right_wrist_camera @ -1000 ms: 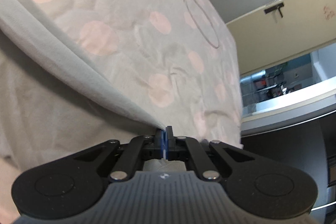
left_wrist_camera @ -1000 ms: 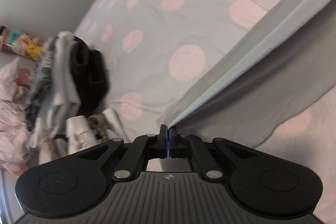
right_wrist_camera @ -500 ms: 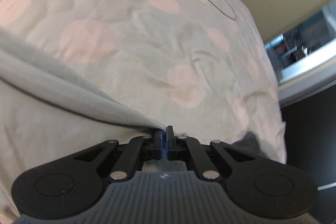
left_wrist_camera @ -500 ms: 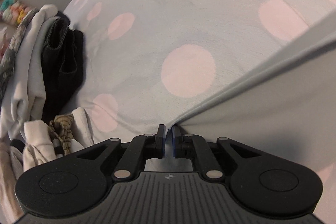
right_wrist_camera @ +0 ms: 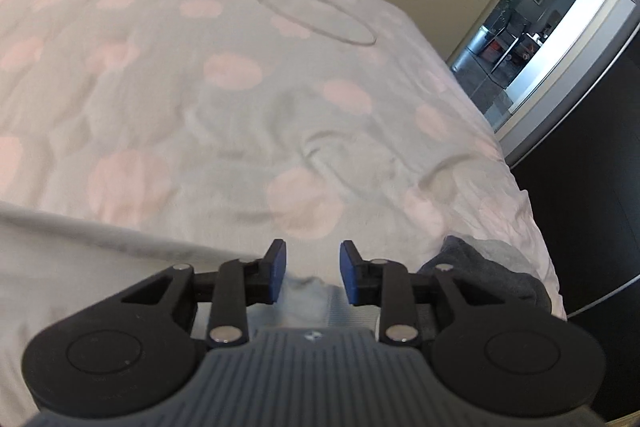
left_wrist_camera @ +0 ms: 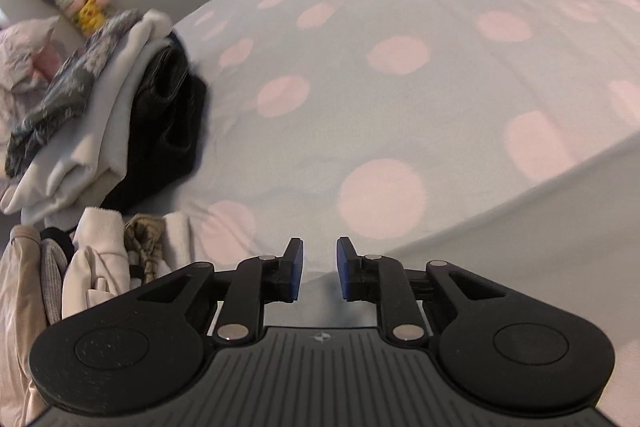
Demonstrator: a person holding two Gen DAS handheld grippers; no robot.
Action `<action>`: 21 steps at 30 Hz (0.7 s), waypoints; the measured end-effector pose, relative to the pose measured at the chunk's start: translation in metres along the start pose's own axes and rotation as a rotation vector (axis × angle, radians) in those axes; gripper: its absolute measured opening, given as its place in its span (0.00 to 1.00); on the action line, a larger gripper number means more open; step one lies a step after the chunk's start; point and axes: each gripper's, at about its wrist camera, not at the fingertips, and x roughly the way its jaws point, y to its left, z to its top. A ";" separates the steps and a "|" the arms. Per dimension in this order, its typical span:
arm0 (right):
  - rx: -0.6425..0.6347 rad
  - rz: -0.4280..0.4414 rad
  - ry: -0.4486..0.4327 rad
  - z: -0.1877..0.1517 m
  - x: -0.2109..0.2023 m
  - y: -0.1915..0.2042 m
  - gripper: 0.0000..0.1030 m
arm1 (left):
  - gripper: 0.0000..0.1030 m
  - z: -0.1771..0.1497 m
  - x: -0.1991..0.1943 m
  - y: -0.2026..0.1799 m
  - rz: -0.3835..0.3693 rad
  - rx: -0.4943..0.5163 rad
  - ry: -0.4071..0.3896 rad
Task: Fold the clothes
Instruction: 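Lay the shirt down and open both grippers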
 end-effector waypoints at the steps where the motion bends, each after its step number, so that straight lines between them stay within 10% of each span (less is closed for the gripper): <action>1: 0.006 0.011 -0.009 -0.001 -0.006 0.001 0.31 | 0.21 -0.002 -0.004 -0.003 -0.010 0.007 -0.008; 16: 0.290 0.329 -0.109 -0.099 -0.101 0.077 0.31 | 0.31 -0.115 -0.042 0.040 -0.086 -0.387 -0.095; 21: 0.446 0.414 -0.077 -0.133 -0.106 0.107 0.32 | 0.53 -0.149 -0.021 0.057 -0.175 -0.623 -0.074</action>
